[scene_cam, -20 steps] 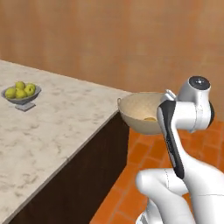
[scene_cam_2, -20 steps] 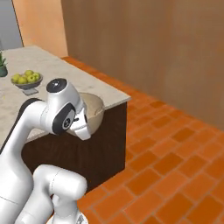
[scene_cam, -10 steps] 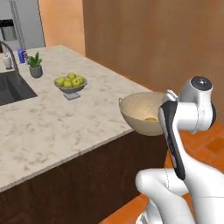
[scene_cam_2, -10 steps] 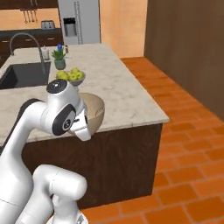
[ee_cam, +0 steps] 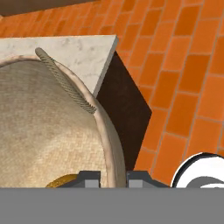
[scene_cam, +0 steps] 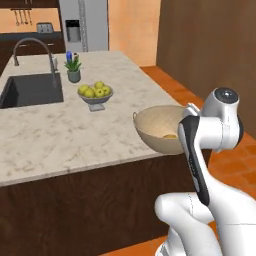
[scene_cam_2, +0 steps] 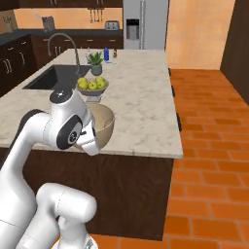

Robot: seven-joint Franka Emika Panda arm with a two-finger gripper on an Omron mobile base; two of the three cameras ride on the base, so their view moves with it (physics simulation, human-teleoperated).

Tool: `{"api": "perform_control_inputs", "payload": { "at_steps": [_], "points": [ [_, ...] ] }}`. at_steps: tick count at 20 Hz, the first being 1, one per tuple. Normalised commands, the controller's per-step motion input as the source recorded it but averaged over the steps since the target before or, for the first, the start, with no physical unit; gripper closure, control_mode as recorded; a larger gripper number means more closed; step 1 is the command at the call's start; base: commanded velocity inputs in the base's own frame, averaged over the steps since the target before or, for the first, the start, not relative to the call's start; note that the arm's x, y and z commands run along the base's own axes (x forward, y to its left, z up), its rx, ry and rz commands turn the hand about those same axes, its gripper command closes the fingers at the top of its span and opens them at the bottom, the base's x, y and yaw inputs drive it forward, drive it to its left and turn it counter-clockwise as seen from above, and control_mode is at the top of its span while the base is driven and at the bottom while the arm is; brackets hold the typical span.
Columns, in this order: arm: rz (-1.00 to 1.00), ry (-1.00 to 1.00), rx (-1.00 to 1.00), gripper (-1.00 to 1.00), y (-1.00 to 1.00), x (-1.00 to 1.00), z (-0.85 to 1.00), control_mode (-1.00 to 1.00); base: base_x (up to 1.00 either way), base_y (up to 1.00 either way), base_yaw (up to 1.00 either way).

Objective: Open the cabinet, pick up the bread from the cabinet and place it in the basket. Then move the basket to the dining counter.

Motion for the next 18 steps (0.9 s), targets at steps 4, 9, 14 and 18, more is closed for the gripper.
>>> {"api": "perform_control_inputs", "payload": {
  "at_steps": [4, 9, 14, 18],
  "points": [
    [0.00, 0.00, 0.00, 1.00, 0.00, 0.00, 0.00, 1.00, 0.12, -0.97, 0.32],
    [0.00, 0.00, 0.00, 1.00, 0.00, 0.00, 0.00, 1.00, 0.28, -0.59, 0.04],
    [0.00, 0.00, 0.00, 1.00, 0.00, 0.00, 0.00, 1.00, 0.55, -0.12, -0.03],
    [0.00, 0.00, 0.00, 1.00, 0.00, 0.00, 0.00, 1.00, 0.67, -0.10, 0.00]
  ]
}}
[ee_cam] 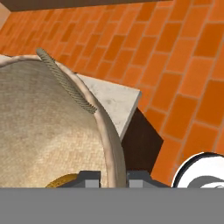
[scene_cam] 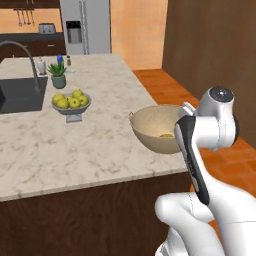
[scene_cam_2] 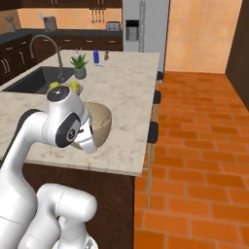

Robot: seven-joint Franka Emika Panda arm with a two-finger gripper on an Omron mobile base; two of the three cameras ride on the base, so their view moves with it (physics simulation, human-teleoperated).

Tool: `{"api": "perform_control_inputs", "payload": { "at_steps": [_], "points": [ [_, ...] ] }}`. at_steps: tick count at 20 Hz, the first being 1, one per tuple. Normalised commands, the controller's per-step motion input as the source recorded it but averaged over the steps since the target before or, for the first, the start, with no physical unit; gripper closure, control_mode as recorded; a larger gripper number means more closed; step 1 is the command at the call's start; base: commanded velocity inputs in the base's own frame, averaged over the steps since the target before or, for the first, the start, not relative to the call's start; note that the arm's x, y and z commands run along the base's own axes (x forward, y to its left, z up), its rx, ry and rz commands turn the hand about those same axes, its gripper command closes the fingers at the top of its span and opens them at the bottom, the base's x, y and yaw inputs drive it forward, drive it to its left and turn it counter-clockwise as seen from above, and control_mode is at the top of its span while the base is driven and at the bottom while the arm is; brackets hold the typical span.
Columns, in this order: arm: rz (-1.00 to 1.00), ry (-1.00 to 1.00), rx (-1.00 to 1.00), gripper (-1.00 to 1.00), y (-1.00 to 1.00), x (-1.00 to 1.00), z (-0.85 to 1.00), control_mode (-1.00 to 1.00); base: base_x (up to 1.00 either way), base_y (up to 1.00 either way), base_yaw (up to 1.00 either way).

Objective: Open the cabinet, pick up the bread from the cabinet and place it in the basket. Then move the basket to the dining counter.

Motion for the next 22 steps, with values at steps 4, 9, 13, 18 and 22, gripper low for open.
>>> {"api": "perform_control_inputs", "payload": {
  "at_steps": [4, 9, 13, 18, 22],
  "points": [
    [0.00, 0.00, 0.01, 1.00, -0.08, 0.17, -0.05, -1.00, 0.51, -0.18, 0.00],
    [0.00, 0.01, 0.05, 1.00, -0.31, 0.95, -0.21, -1.00, 0.00, 0.00, 0.00],
    [0.00, 0.10, 0.04, 1.00, -0.16, 1.00, -0.25, -1.00, 0.00, 0.00, 0.00],
    [0.00, 0.15, 0.02, 1.00, -0.01, 1.00, -0.23, -1.00, 0.00, 0.00, 0.00],
    [0.01, 0.08, 0.00, 1.00, 0.00, 1.00, -0.33, -1.00, 0.00, 0.00, 0.00]
  ]
}}
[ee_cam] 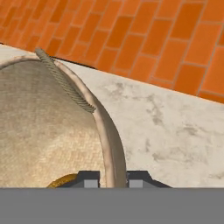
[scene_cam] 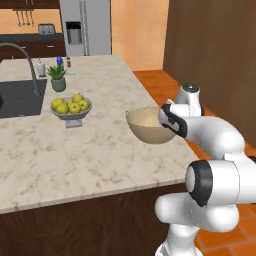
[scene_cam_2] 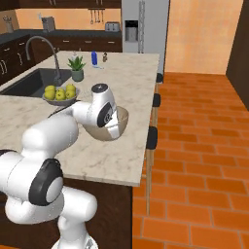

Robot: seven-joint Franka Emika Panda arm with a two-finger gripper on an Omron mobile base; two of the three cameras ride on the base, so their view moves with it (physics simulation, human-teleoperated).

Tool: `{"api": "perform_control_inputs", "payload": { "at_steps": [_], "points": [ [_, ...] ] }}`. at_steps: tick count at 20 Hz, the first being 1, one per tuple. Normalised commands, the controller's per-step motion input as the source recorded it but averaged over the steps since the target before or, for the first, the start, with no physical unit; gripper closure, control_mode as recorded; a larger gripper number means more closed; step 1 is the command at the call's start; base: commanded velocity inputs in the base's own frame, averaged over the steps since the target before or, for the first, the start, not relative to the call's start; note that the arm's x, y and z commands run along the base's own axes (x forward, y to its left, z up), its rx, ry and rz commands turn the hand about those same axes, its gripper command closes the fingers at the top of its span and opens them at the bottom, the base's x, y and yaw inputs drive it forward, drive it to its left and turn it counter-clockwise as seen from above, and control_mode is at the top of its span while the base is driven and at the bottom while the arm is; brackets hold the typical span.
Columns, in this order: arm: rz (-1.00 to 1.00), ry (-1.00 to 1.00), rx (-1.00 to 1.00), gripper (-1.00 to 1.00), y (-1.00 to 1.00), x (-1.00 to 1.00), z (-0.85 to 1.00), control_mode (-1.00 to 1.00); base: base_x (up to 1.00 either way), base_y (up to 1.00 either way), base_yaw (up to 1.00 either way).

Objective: Open the cabinet, pick up the bread from the cabinet and place it in the basket. Then move the basket to the dining counter.

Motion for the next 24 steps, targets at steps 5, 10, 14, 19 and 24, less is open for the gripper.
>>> {"api": "perform_control_inputs", "payload": {
  "at_steps": [5, 10, 14, 19, 24],
  "points": [
    [0.04, -0.01, 0.00, 1.00, 0.00, 0.95, -0.51, -1.00, 0.00, 0.00, 0.00],
    [0.03, -0.01, 0.00, 1.00, 0.00, 0.76, -0.47, -1.00, 0.00, 0.00, 0.00],
    [0.02, -0.04, 0.00, 1.00, 0.00, 0.58, -0.46, -1.00, 0.00, 0.00, 0.00],
    [0.00, -0.01, 0.00, 1.00, 0.00, 0.48, -0.33, -1.00, 0.00, 0.00, 0.00],
    [0.00, 0.00, 0.00, -1.00, 0.00, 0.13, -0.04, -1.00, 0.00, 0.00, 0.00]
  ]
}}
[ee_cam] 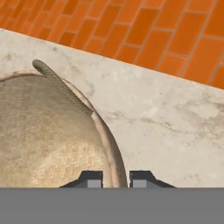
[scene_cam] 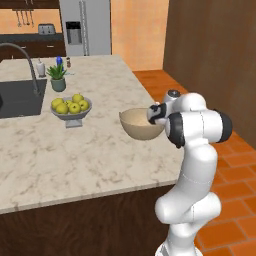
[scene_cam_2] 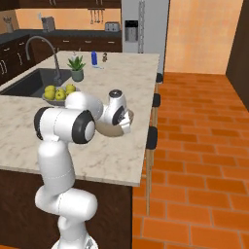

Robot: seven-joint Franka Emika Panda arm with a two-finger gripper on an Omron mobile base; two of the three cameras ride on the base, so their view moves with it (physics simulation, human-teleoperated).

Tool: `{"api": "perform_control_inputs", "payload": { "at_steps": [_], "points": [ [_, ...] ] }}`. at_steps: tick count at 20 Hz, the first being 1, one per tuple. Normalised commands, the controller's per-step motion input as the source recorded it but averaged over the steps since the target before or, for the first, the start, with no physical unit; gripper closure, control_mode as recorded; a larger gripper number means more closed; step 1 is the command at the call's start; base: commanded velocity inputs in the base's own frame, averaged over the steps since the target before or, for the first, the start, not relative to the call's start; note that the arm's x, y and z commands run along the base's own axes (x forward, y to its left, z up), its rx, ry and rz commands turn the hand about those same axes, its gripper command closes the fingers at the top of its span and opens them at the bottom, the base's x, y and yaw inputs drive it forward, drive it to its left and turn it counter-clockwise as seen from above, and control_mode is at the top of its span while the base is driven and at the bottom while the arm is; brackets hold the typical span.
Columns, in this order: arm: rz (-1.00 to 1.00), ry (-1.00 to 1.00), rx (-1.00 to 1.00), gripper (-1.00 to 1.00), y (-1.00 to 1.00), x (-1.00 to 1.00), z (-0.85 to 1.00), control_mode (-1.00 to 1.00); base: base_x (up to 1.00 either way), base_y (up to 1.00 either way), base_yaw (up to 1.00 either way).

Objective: Open the cabinet, pick up the bread from the cabinet and place it in the basket. Then move the basket to the dining counter.

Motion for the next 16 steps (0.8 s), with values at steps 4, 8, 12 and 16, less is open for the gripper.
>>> {"api": "perform_control_inputs", "payload": {
  "at_steps": [4, 8, 12, 16],
  "points": [
    [0.00, 0.00, 0.00, -1.00, 0.00, 0.00, 0.25, -1.00, 0.00, 0.00, 0.00],
    [0.00, 0.00, 0.00, -1.00, 0.00, 0.00, 0.59, -1.00, 0.00, 0.00, 0.00],
    [0.00, 0.00, 0.00, -1.00, 0.00, -0.20, 0.79, -1.00, 0.00, 0.00, 0.00],
    [0.00, 0.00, 0.00, -1.00, 0.00, -0.53, 0.75, -1.00, 0.00, 0.00, 0.00]
  ]
}}
